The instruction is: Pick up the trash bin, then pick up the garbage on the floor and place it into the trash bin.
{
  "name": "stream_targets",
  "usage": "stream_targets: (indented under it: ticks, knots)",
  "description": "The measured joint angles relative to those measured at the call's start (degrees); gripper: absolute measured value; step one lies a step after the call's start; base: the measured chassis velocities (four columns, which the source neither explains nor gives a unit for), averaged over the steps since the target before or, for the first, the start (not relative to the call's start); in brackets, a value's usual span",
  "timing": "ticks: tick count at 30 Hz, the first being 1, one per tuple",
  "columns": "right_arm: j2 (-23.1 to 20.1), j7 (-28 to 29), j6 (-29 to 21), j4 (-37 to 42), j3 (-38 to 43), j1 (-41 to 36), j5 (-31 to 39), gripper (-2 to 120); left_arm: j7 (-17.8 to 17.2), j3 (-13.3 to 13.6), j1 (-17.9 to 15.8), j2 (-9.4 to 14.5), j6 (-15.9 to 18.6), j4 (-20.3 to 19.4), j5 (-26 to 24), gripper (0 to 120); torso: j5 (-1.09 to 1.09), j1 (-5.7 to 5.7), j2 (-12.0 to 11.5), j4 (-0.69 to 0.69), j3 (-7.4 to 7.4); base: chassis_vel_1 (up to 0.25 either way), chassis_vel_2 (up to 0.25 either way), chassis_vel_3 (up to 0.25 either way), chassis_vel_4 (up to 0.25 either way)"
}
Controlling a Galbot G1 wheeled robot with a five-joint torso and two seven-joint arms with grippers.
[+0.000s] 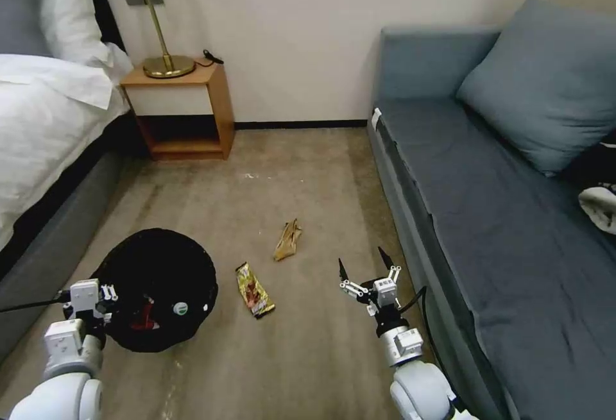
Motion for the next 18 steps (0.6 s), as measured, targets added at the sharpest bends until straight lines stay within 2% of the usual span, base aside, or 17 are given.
stream_targets:
  ticks: [18]
  knots:
    - [-0.35,-0.40,-1.18,-0.18,-1.82,0.81,-0.06,100,-0.02,-0.12,0.28,0.13,-0.25,0.22,-0.11,5,0.01,0.00,0.00,0.00,0.00,-0.098,0.099,0.106,-0.105]
